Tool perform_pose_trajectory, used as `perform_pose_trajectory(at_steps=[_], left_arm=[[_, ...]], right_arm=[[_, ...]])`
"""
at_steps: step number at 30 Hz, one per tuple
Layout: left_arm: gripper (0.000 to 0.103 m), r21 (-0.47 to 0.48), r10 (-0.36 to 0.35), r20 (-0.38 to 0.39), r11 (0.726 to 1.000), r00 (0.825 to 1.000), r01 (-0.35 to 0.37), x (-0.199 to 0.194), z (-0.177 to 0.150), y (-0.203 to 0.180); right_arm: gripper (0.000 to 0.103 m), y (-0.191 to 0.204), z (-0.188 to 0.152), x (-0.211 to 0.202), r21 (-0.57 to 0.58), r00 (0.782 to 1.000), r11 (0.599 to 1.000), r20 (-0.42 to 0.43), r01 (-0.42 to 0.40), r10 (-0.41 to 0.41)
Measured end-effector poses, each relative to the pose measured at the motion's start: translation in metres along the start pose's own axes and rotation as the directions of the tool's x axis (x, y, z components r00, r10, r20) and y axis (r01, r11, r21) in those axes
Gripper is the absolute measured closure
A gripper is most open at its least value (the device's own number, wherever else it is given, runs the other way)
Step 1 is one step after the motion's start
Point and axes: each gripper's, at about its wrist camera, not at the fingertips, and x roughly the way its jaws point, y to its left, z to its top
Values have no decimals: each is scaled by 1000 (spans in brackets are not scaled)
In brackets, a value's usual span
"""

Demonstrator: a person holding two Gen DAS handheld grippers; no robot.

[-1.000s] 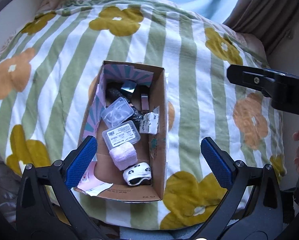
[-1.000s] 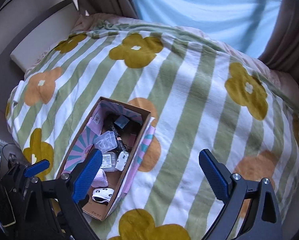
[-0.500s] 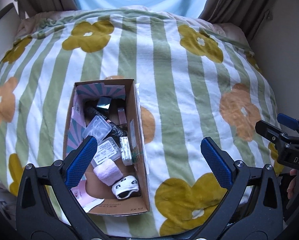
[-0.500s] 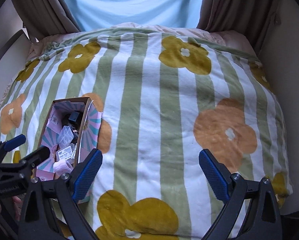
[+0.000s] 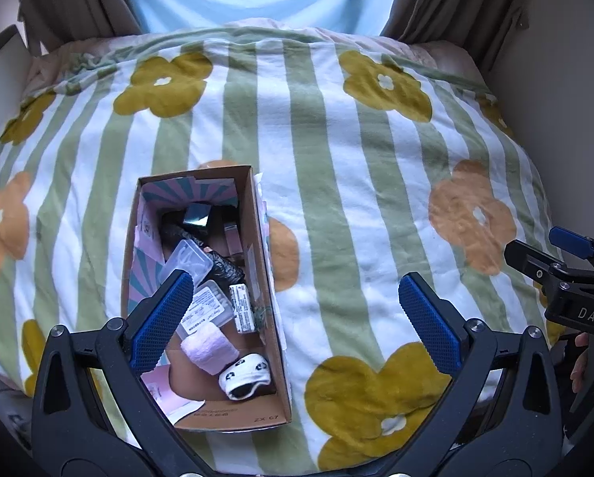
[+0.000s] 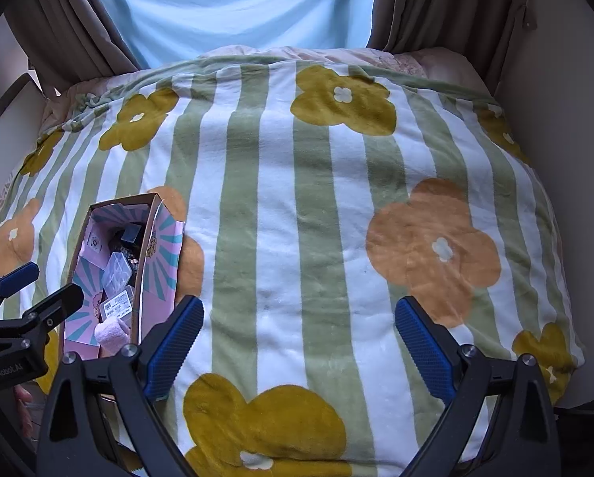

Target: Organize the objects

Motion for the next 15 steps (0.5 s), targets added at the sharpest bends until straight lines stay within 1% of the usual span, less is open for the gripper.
perform_pose_trajectory(at_steps=[15], left_arm=[[0,2,-2,-1,1000,1000,2,0,-2,-6]], right_arm=[[7,4,1,-9,-19,1000,1000,14,-6,6]])
